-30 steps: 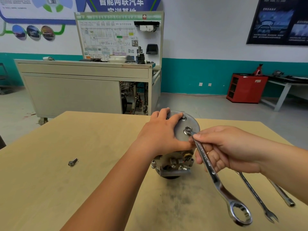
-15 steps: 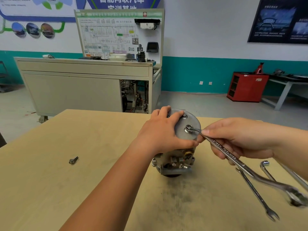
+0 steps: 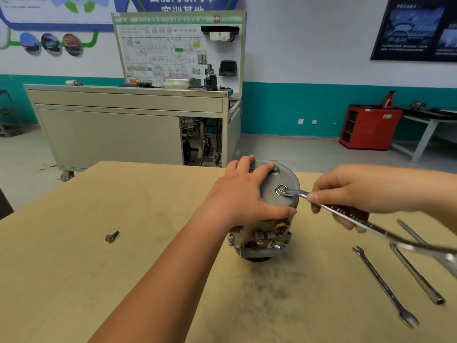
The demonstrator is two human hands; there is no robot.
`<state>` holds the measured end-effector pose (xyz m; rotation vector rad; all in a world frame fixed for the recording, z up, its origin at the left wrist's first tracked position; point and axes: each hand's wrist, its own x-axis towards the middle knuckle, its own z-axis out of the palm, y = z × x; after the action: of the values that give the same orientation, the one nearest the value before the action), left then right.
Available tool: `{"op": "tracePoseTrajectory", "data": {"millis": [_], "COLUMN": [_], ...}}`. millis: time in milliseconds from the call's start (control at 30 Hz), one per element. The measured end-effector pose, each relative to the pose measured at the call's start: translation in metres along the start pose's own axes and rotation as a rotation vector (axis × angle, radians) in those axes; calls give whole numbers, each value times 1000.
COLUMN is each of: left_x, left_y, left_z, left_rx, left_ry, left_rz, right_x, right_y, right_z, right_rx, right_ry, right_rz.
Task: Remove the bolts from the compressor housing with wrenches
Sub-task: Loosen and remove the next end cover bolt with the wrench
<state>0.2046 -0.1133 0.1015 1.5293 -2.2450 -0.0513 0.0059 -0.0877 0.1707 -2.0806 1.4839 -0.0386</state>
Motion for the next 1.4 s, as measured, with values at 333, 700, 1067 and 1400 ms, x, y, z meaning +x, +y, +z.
{"op": "tracePoseTrajectory", "data": {"millis": [333, 700, 1067, 1400], "left_x": [1, 4, 2, 2], "left_y": [-1, 5, 3, 4], "left_z": [-1, -1, -1, -2], "left_rx": [-1, 29, 29, 13], "left_ry": [-21, -42, -25, -35], "left_rz": [20, 23, 12, 6], "right_x": [32, 27, -13, -11], "right_y": [14, 41, 9, -20], "right_z": [-36, -58, 15, 59], "right_rx": [-487, -331, 580, 1201], "right_ry": [319, 259, 54, -37], "right_rz": [-212, -157, -89, -72]}}
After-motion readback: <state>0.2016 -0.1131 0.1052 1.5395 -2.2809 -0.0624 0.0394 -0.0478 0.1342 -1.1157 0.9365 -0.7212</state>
